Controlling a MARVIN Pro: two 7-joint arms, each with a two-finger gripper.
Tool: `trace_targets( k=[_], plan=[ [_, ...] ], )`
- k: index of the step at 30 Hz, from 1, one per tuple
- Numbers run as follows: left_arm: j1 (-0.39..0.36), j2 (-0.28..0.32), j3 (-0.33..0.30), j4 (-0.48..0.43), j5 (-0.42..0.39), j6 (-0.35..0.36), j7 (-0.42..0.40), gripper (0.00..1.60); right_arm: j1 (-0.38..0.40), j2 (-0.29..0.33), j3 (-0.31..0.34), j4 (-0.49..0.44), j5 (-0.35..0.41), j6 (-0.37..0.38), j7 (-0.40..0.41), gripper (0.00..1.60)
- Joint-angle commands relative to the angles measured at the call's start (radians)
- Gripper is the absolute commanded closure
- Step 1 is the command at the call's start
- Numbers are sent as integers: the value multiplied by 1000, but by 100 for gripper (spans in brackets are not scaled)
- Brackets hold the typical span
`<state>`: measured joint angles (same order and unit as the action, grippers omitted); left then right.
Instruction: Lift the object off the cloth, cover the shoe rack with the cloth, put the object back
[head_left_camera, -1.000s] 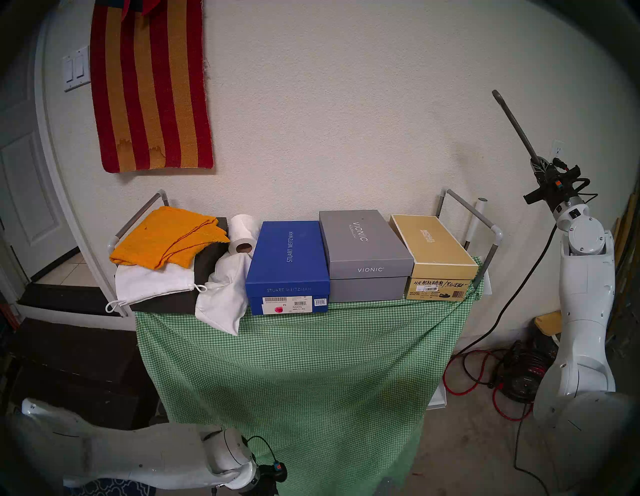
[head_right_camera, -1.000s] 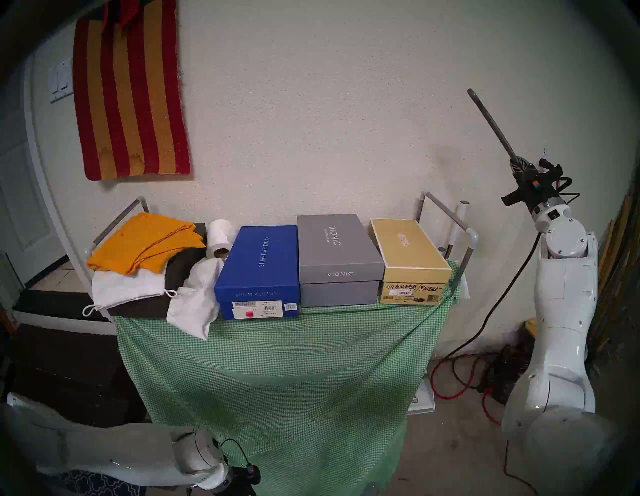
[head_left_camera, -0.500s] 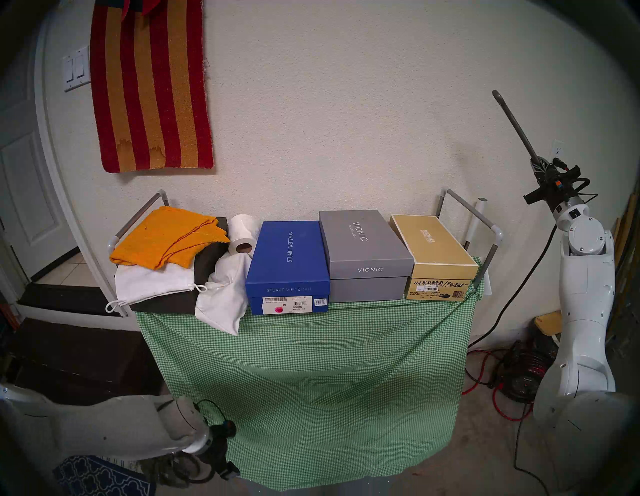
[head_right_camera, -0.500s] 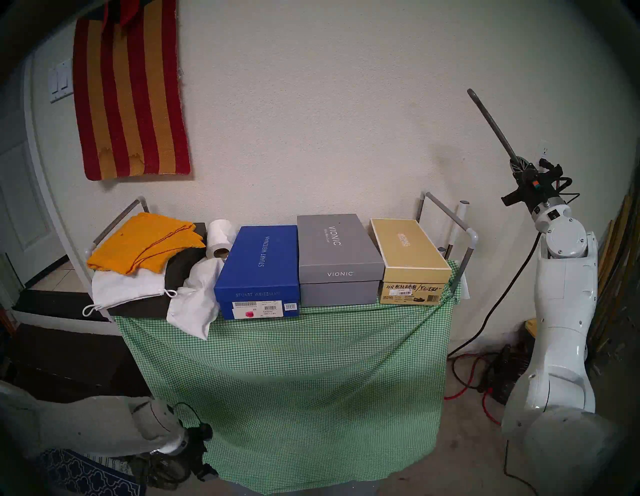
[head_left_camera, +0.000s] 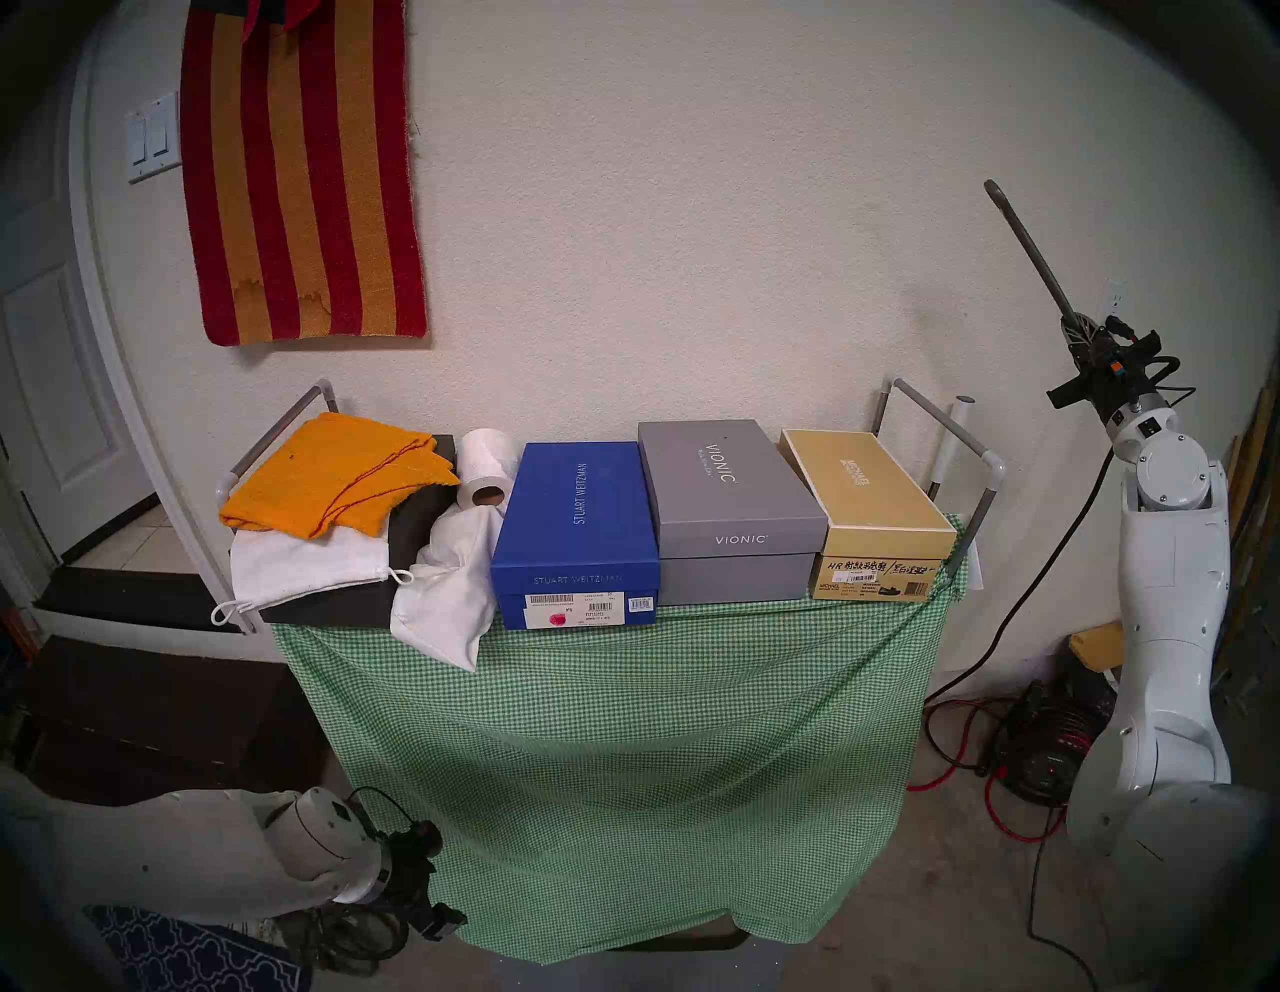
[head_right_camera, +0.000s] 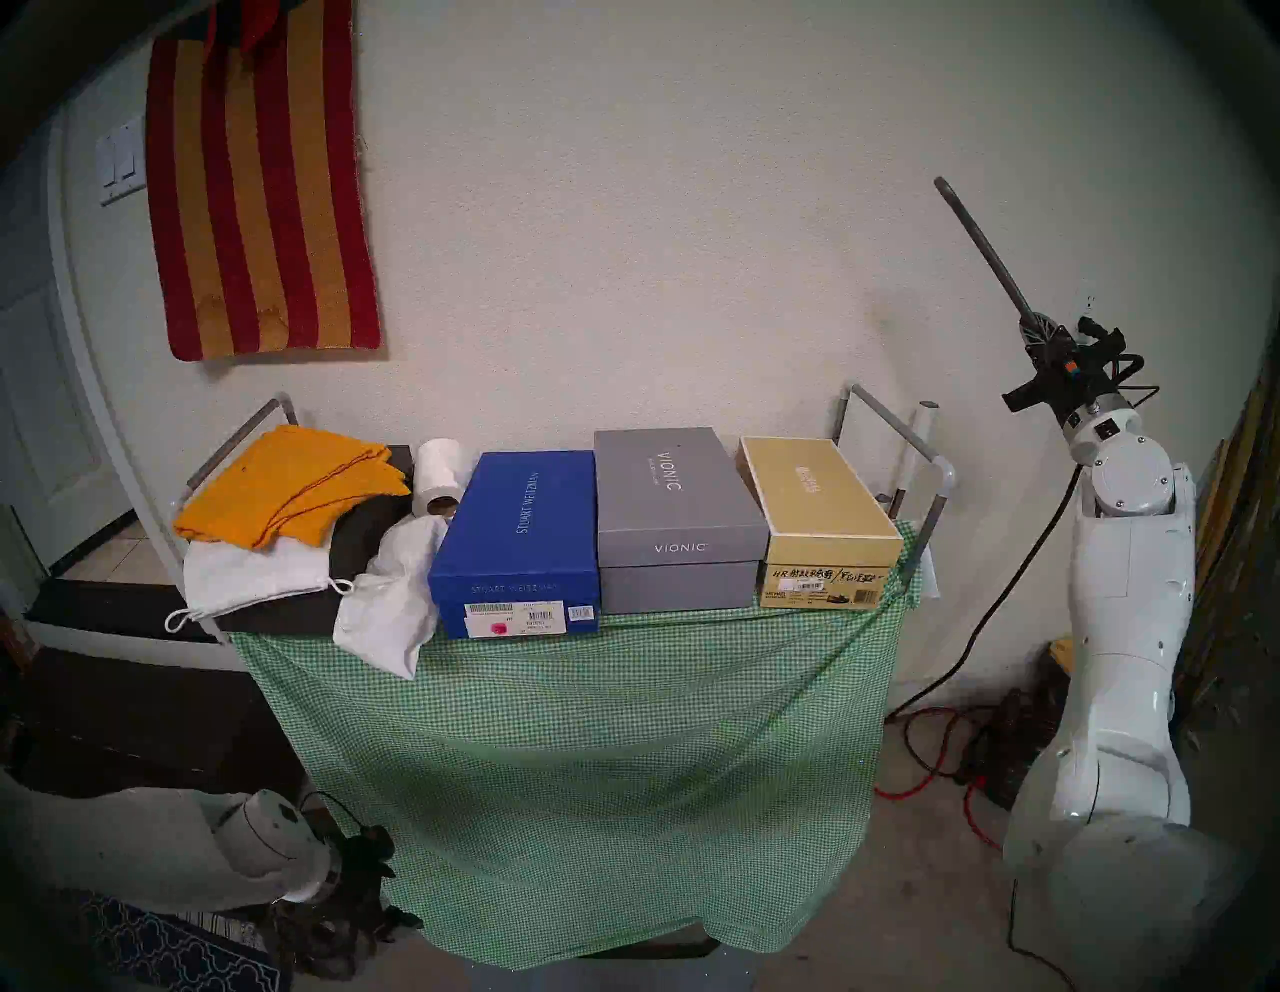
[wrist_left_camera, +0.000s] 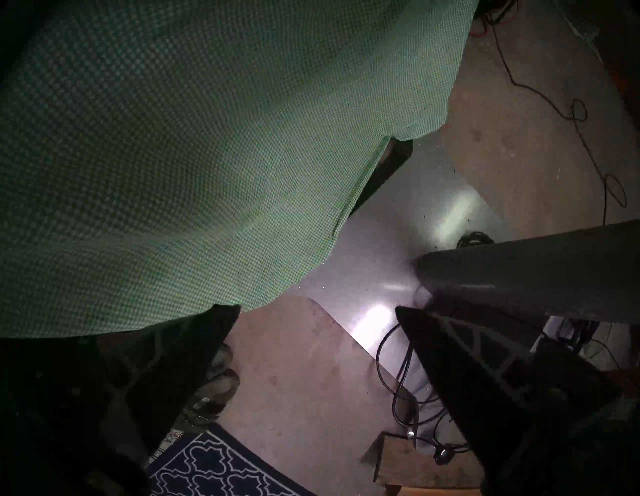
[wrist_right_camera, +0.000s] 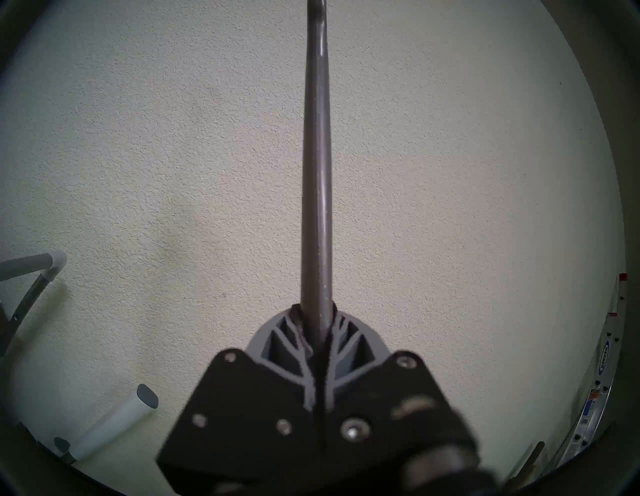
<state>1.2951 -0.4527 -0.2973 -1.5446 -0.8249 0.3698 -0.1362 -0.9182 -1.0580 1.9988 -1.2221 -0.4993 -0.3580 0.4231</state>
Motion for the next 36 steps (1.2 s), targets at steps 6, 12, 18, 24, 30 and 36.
trace_targets(
  k=[6,12,18,24,30,36],
  plan=[
    [123,166,-21,-171,-82,-142,181,0,-13,-24,-25,-57,10,-13,18,160],
    [136,178,-13,-190,-94,-178,228,0,-57,-60,-51,-166,67,-20,96,160],
    [142,185,-8,-200,-100,-198,254,0,-118,-89,-59,-264,110,-25,148,160],
    [144,191,-2,-208,-106,-215,275,0,-191,-107,-52,-352,130,-11,189,160],
    [144,193,4,-212,-108,-224,286,0,-238,-163,-34,-419,99,-50,114,160],
    [141,194,8,-213,-109,-227,290,0,-238,-247,-16,-432,157,-102,30,160]
  ],
)
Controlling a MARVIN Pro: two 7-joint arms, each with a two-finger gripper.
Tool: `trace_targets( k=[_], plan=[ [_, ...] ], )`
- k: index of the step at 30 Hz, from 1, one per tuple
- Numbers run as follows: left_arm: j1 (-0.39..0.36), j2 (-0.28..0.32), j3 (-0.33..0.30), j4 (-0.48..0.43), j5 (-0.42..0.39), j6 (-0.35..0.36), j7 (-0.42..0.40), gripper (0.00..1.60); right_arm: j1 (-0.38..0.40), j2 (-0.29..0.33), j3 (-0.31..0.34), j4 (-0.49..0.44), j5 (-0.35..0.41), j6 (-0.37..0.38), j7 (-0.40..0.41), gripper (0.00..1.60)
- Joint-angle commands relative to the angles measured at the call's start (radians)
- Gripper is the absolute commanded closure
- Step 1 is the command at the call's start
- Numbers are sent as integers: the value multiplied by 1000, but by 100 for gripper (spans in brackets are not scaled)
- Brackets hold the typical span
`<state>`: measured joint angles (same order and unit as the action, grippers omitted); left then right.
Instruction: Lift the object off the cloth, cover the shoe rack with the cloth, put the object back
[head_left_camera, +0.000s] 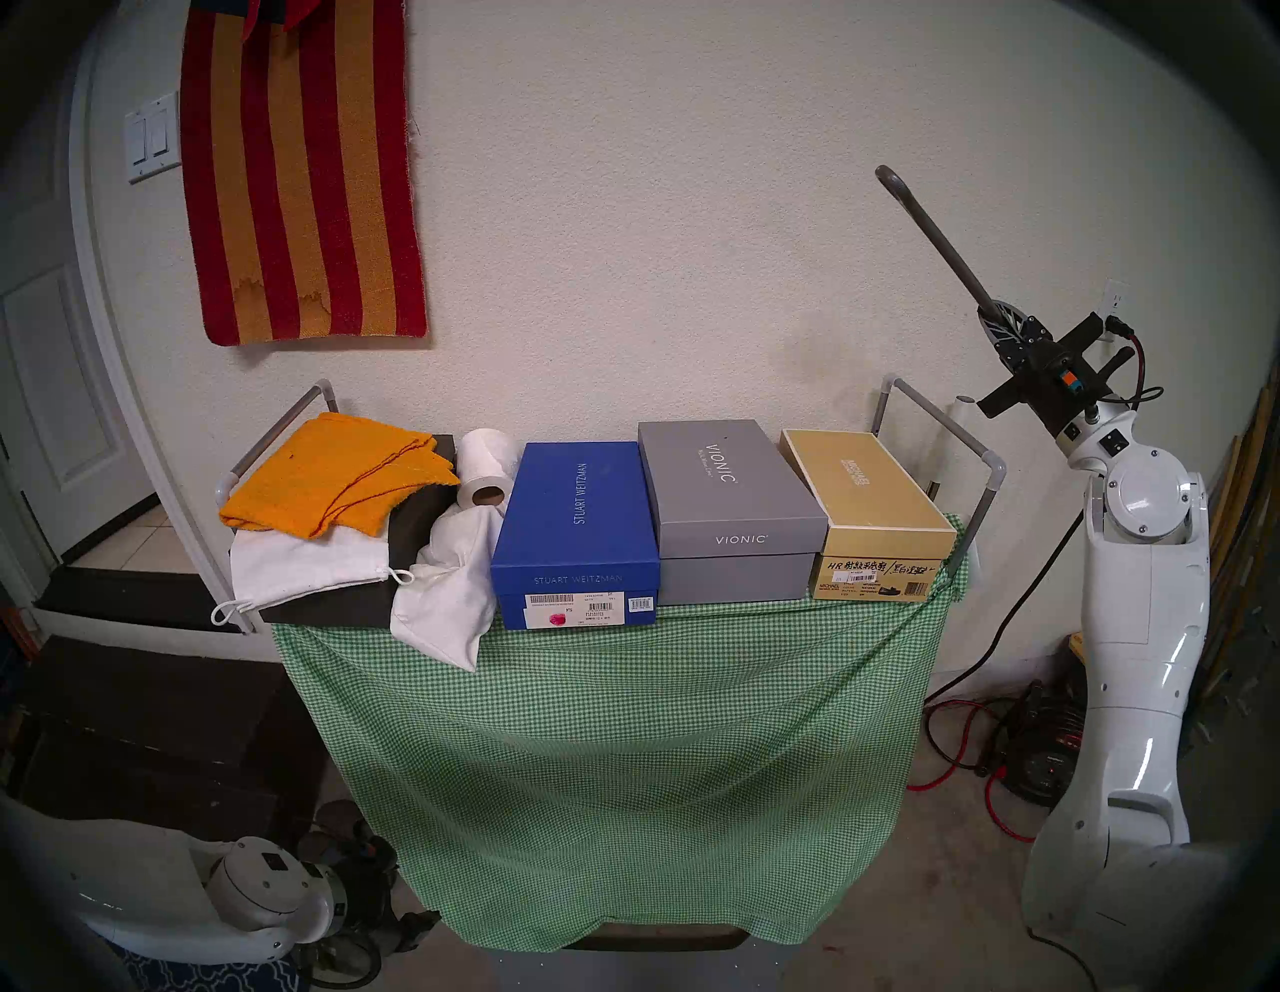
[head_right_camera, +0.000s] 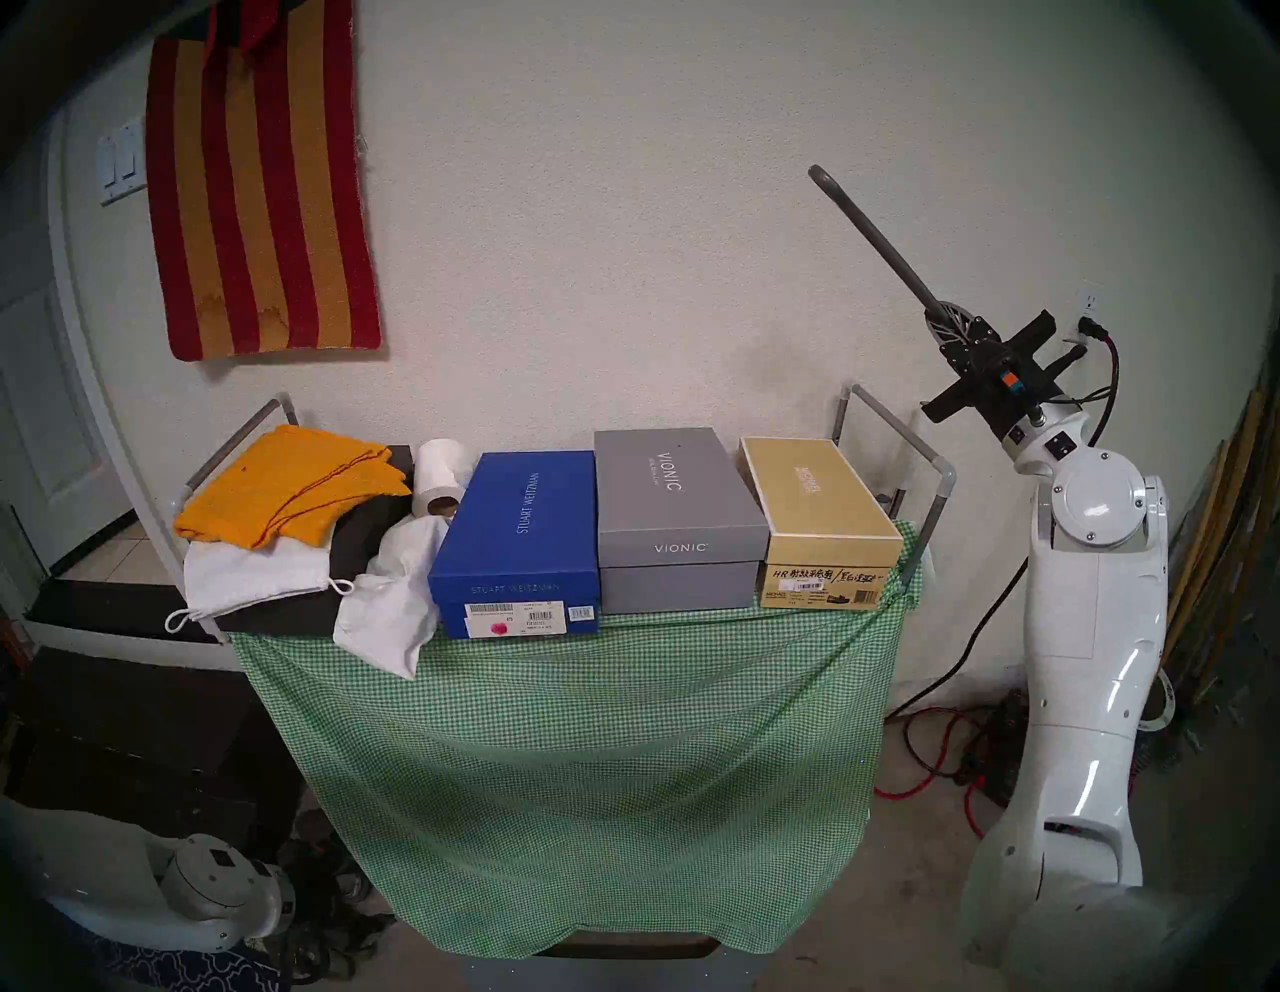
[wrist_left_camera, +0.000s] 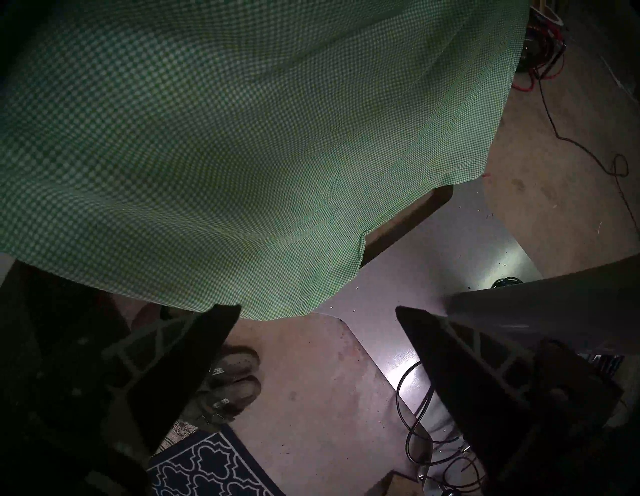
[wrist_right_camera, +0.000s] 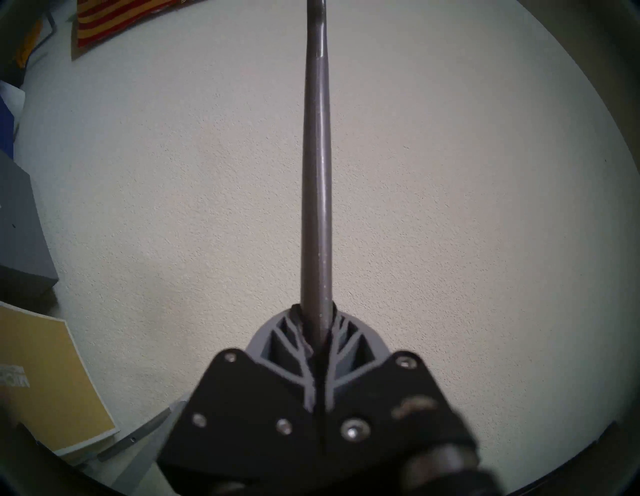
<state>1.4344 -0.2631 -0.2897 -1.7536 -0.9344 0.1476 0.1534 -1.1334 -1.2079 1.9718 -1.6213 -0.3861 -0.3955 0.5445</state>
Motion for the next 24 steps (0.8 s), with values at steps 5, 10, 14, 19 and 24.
trace_targets(
  k=[5,10,14,19,24],
  plan=[
    [0,5,3,-5,-1,-7,2,0,-33,-104,-11,-44,79,-98,-81,160],
    [-2,5,6,-5,-1,-8,3,0,-19,-113,-48,-37,115,-115,-64,160],
    [-2,5,7,-5,-2,-9,5,0,55,-165,-72,-35,135,-26,-103,160],
    [-4,5,9,-5,-2,-9,5,0,58,-168,-73,-37,139,-5,-108,160],
    [-5,6,10,-5,-2,-9,3,0,60,-168,-74,-41,139,16,-116,160]
  ],
)
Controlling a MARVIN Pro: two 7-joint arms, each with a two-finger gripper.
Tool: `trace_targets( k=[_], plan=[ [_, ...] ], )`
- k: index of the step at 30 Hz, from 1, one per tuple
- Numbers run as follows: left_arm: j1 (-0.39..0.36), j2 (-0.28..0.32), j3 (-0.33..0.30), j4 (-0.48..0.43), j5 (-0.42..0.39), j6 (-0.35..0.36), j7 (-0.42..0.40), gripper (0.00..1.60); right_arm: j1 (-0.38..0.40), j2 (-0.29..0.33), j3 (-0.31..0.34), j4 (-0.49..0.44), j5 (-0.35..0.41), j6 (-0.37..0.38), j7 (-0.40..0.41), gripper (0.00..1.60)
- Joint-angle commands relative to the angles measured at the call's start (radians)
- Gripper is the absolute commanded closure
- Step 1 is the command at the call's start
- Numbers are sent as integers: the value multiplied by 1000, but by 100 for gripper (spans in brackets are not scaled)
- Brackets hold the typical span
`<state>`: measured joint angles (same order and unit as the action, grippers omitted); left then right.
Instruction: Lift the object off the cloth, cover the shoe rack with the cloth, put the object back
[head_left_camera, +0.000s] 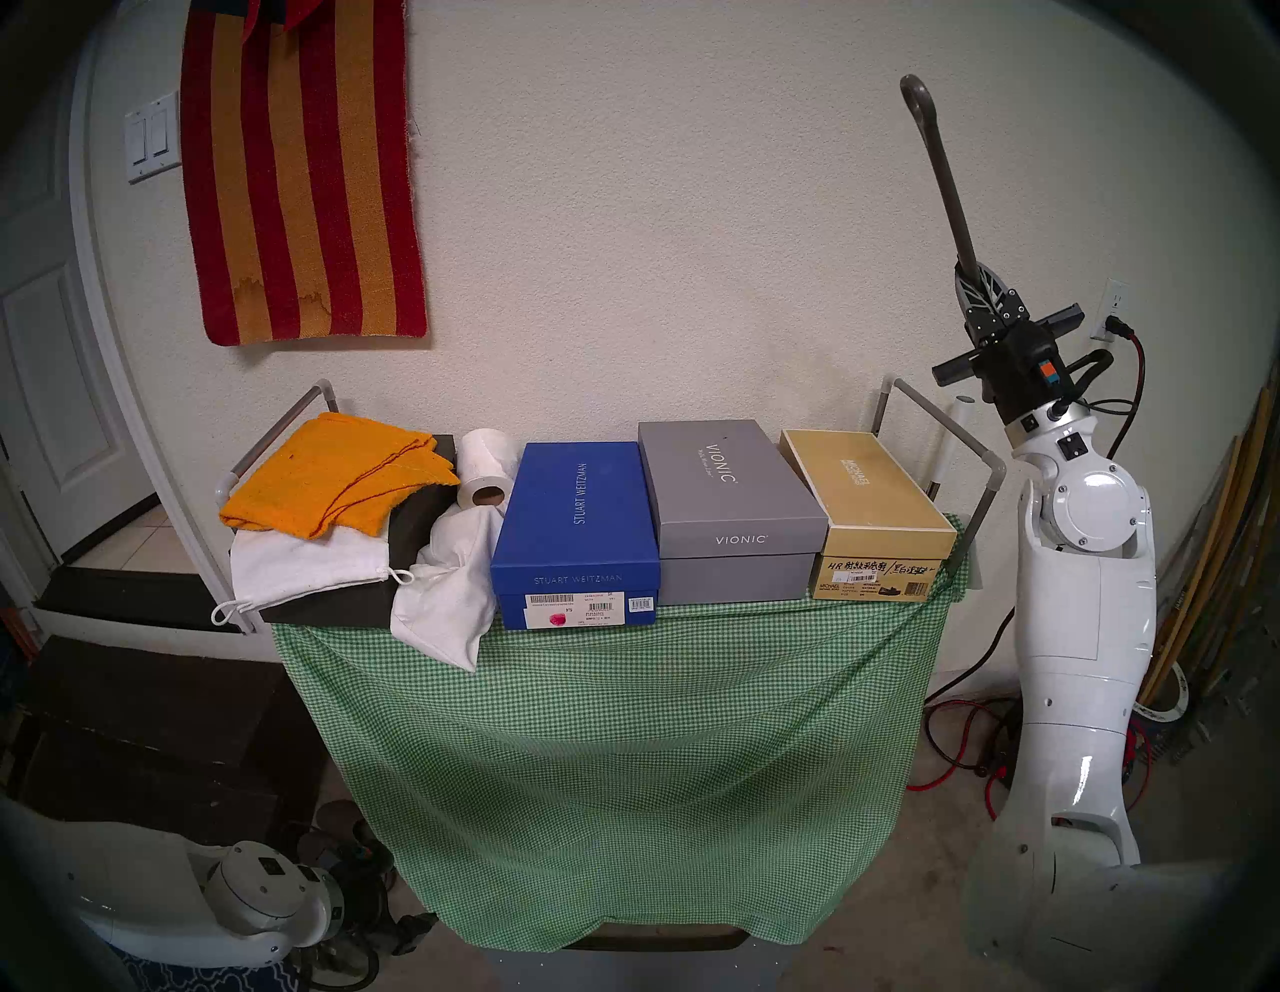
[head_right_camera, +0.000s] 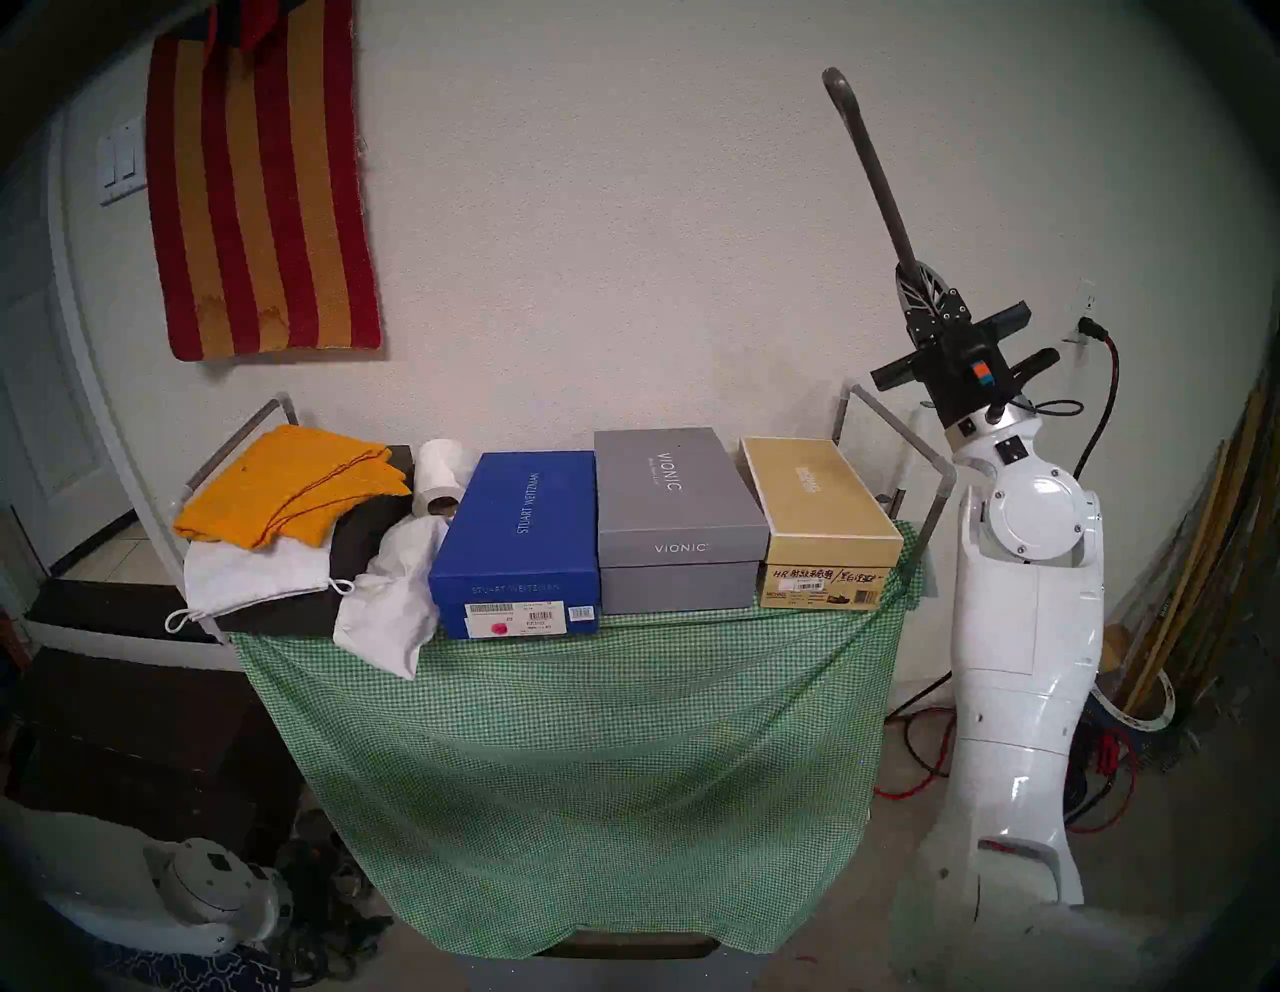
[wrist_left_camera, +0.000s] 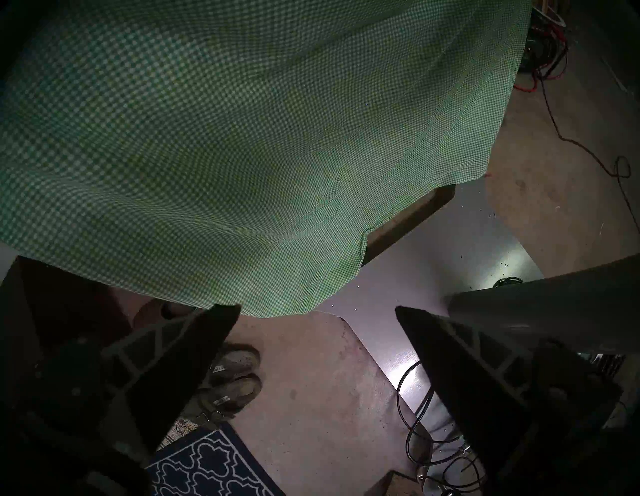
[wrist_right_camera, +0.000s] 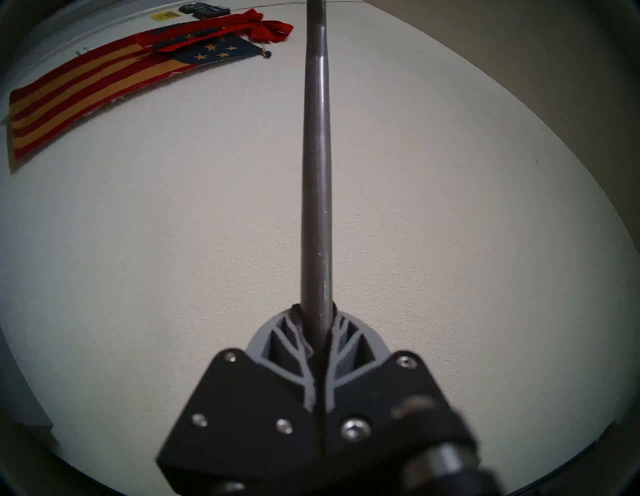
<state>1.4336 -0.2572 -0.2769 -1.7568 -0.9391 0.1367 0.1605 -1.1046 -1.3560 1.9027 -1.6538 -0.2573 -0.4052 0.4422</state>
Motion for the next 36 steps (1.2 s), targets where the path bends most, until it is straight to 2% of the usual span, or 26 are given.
trace_targets(
  k=[1,7,8,9,11,12,13,16,18,19,20,22,23,27,28,32,36],
  plan=[
    [-5,0,-3,-2,3,1,-4,0,31,-20,-5,-8,10,27,-15,160],
    [-6,0,-2,-1,3,1,-5,0,31,-18,-7,-9,11,30,-18,160],
    [-6,0,-1,-1,2,1,-5,0,30,-3,-19,-6,-11,32,-5,160],
    [-6,0,-1,-1,2,1,-5,0,28,29,-43,2,-2,38,52,160],
    [-6,0,-1,-1,2,0,-5,0,9,62,-97,2,-55,12,94,160],
    [-6,0,0,-1,1,0,-6,0,-3,78,-126,0,-57,16,89,160],
    [-7,0,0,-1,1,0,-6,0,-7,75,-130,-4,-84,-2,114,160],
    [-7,0,1,-1,1,-1,-6,0,-24,111,-166,-13,-114,-18,165,160],
    [-8,0,1,-1,1,-1,-6,0,-24,148,-184,-17,-150,-33,225,160],
    [-8,0,1,-1,1,-1,-6,0,-28,141,-185,-22,-182,-43,206,160],
    [-8,0,2,-1,1,-1,-6,0,-23,172,-196,-22,-176,-46,248,160],
    [-9,0,2,-1,1,0,-6,0,-19,182,-197,-24,-173,-57,279,160],
    [-10,0,4,-1,1,0,-5,0,-23,217,-227,-33,-169,-86,355,160],
    [-10,0,4,-1,1,0,-5,0,-23,217,-227,-33,-169,-86,355,160],
    [-10,0,4,-1,1,-1,-5,0,-28,233,-252,-36,-170,-78,399,160],
    [-10,0,4,-1,1,-1,-5,0,-28,233,-252,-36,-170,-78,399,160],
    [-11,0,5,-1,1,-1,-5,0,-26,230,-281,-27,-170,-76,437,160]
  ],
)
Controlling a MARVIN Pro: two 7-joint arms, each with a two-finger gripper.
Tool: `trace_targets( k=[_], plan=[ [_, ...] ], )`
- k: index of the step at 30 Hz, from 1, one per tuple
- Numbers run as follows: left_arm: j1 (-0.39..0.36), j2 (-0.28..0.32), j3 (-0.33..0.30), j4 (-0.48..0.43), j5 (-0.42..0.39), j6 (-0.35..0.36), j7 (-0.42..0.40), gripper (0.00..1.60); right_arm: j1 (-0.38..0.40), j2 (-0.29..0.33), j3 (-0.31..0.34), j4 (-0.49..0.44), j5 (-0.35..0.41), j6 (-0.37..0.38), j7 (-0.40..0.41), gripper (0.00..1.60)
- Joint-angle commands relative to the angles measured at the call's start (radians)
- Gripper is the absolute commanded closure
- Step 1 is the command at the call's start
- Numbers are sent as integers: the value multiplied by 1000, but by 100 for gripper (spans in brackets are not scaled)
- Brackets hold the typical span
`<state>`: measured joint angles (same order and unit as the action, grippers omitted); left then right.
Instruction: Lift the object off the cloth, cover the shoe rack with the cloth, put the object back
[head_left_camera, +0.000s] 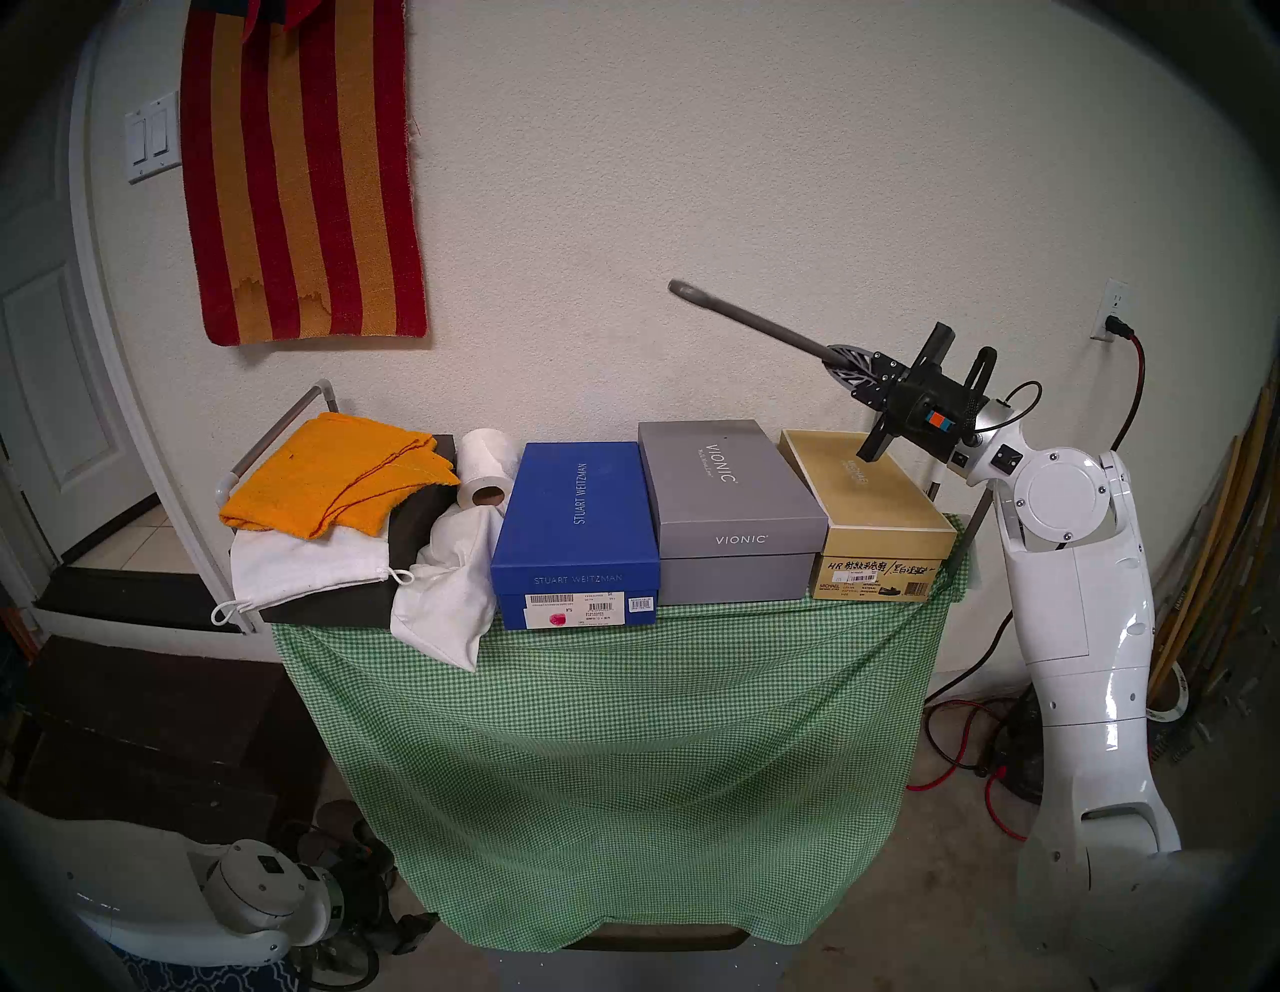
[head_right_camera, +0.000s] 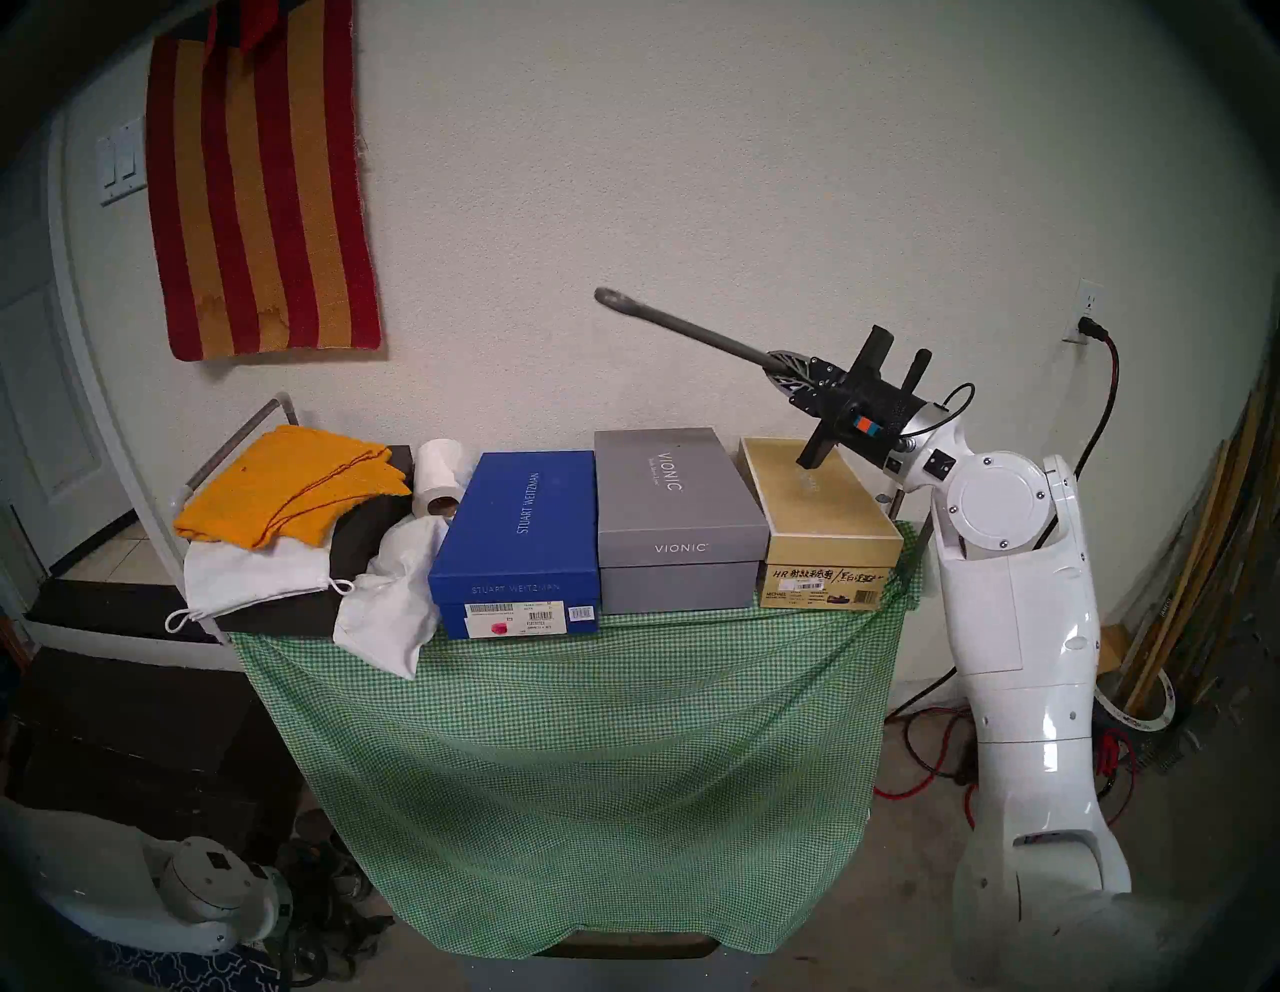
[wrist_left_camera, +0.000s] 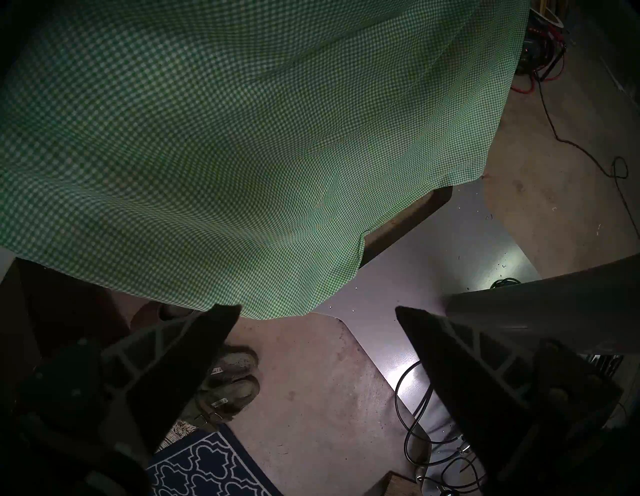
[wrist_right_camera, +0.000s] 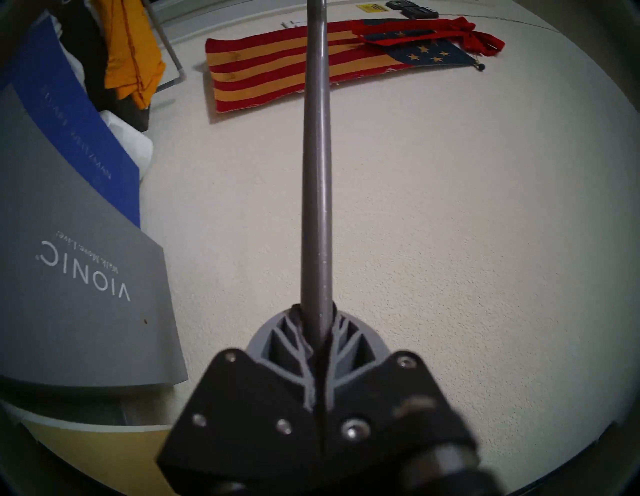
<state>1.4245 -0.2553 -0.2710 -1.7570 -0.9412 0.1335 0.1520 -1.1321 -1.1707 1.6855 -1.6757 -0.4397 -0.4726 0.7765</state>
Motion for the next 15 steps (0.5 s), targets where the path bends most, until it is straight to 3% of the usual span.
trace_targets(
  k=[1,15],
  plan=[
    [-2,-1,-1,-1,3,3,3,0,-1,41,-77,-6,-8,-13,105,160],
    [-5,-1,3,-1,2,2,4,0,-29,30,-158,-9,-35,-30,169,160]
  ],
)
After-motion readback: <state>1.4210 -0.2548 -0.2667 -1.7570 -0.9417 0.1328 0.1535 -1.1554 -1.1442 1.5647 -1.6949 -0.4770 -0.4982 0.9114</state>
